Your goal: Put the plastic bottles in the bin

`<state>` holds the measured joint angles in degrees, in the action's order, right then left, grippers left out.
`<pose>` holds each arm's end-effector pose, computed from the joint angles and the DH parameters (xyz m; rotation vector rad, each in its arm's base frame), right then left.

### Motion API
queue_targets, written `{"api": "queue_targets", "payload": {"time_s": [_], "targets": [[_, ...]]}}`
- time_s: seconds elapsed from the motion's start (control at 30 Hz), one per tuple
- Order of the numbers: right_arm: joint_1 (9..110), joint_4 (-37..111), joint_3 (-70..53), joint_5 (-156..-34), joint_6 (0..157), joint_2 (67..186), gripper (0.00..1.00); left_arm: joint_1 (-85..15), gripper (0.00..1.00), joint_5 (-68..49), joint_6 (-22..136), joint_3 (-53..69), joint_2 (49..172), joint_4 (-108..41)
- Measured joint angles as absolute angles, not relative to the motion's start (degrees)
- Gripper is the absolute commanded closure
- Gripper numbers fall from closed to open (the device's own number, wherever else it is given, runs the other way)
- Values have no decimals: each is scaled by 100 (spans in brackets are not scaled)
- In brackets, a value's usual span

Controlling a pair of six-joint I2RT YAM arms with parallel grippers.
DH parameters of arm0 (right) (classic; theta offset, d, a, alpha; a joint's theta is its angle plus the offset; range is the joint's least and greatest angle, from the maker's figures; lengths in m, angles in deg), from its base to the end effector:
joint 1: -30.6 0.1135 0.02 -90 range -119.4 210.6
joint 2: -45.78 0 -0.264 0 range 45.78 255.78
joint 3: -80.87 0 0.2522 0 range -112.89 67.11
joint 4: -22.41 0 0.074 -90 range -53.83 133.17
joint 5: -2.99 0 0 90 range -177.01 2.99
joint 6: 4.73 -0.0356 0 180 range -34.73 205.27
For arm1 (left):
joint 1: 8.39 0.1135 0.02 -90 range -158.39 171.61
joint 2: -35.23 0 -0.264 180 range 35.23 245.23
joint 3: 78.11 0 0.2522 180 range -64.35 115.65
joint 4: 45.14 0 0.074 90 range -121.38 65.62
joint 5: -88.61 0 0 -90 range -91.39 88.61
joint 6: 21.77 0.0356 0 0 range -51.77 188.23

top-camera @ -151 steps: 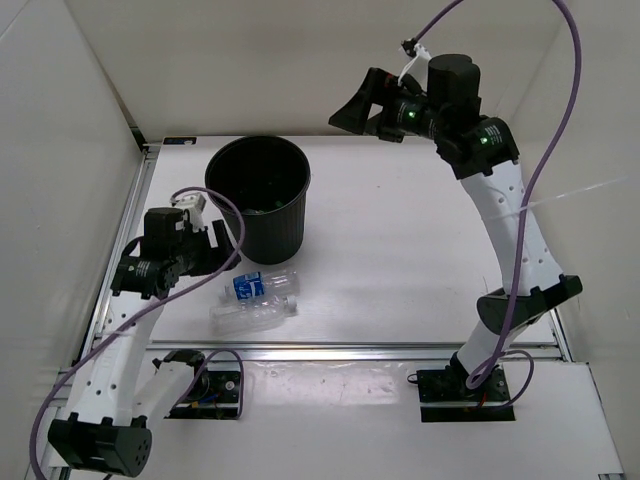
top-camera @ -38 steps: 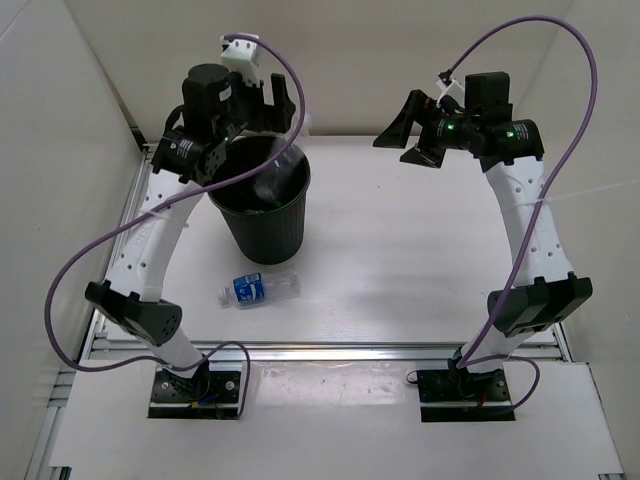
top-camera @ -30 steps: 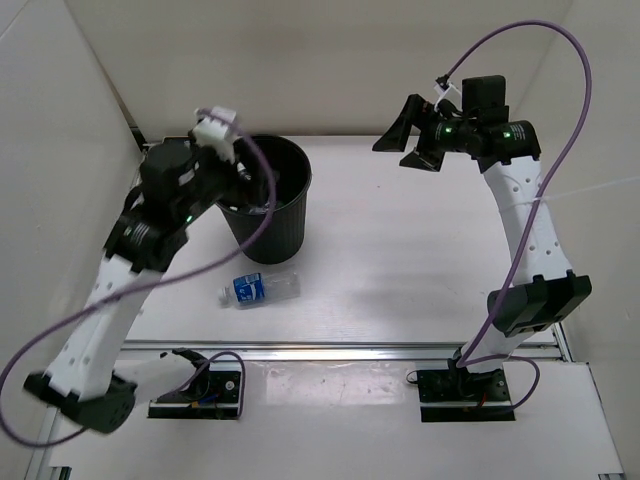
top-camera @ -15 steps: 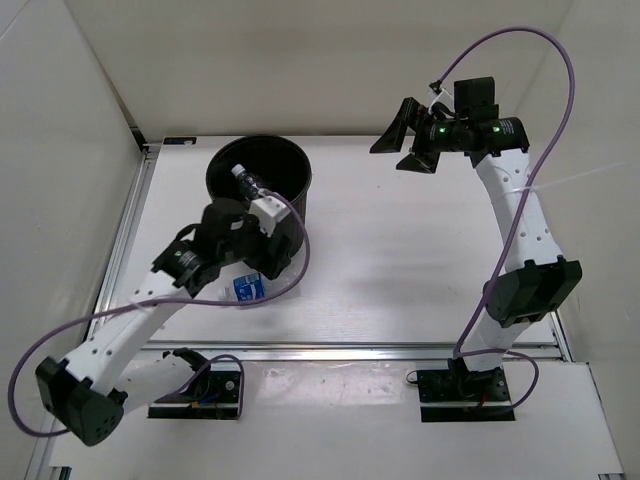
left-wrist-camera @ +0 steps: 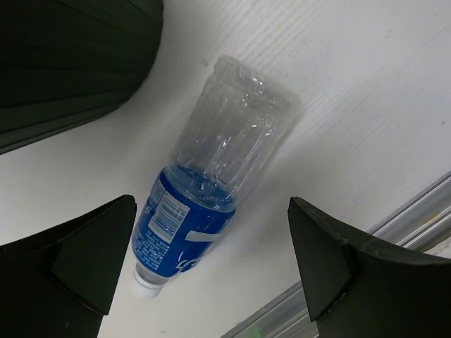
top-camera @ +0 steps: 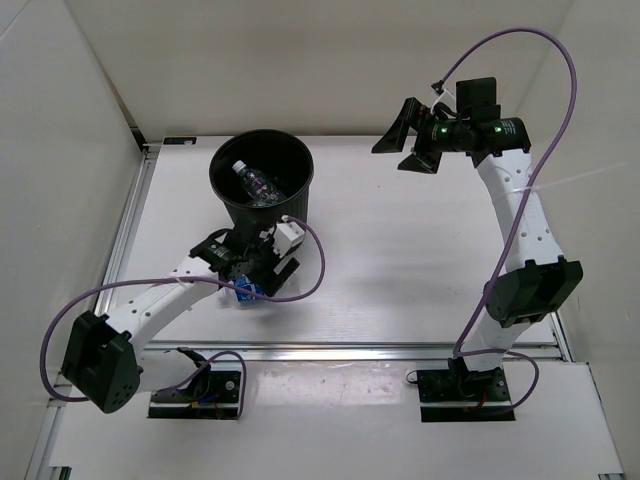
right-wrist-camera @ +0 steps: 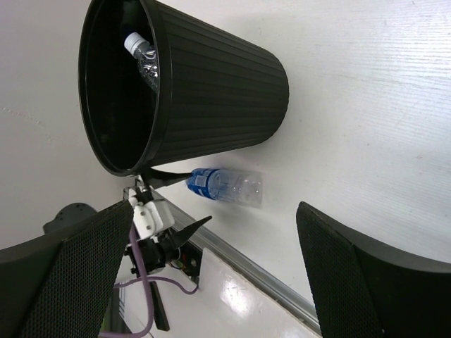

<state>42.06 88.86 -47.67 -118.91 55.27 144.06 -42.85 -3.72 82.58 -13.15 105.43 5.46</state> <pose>0.3491 0.0900 0.4403 0.0405 2.2766 1.0071 0.1997 -0.1388 0.2482 1.0702 2.3202 -0.1882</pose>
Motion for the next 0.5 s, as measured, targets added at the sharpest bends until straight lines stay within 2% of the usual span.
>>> {"api": "queue_targets", "payload": {"time_s": [0.5], "targets": [[4195,9046,-4748,-11889,5595,14397,0,-4285,0,-481,8242,-1996,11340,-22]]}}
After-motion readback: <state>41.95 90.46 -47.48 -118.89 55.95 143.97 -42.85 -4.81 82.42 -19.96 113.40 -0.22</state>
